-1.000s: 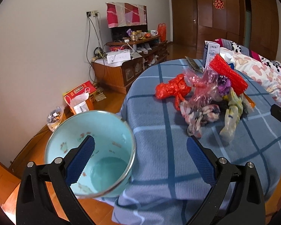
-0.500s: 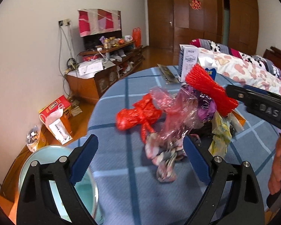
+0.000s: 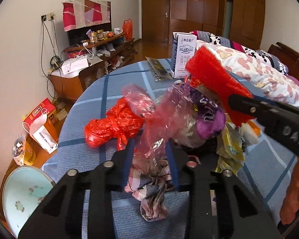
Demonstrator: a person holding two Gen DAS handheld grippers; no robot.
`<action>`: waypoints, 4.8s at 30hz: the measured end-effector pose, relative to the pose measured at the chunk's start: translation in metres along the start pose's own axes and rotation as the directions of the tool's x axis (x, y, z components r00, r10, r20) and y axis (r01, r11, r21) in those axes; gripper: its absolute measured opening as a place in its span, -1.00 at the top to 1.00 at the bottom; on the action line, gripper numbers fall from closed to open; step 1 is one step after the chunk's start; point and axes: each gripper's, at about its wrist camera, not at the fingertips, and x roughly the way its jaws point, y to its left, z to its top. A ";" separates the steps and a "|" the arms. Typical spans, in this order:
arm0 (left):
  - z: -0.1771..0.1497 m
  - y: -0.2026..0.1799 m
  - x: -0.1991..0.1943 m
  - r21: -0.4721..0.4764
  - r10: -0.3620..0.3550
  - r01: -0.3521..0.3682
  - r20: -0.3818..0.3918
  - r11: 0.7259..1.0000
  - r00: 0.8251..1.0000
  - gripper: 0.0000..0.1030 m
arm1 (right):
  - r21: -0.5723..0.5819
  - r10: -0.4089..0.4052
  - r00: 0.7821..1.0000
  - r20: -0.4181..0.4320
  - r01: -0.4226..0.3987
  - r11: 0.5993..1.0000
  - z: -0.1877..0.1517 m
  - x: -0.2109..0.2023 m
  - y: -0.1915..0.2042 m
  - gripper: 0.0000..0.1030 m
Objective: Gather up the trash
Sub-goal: 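Grasp the pink plastic bag with the left tool while the right tool grasps the red mesh net, then carry both items over the light-blue bowl and open both tools to drop them, then grasp the yellow-green plastic bag with the right tool while the left tool grasps the patterned cloth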
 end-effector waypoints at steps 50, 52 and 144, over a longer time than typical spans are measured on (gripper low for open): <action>-0.054 0.054 -0.119 -0.098 -0.050 0.064 0.135 0.993 0.990 0.86 | 0.020 -0.028 0.997 0.068 0.027 0.999 -0.057 -0.075 0.065 0.61; -0.049 0.050 -0.127 -0.082 -0.051 0.065 0.160 0.994 0.986 0.86 | 0.029 -0.023 0.997 0.070 0.021 0.999 -0.056 -0.077 0.063 0.61; -0.041 0.036 -0.057 -0.048 0.155 -0.155 0.000 0.987 0.988 -0.70 | 0.337 0.082 0.989 -0.120 -0.037 0.941 -0.063 0.006 0.012 0.23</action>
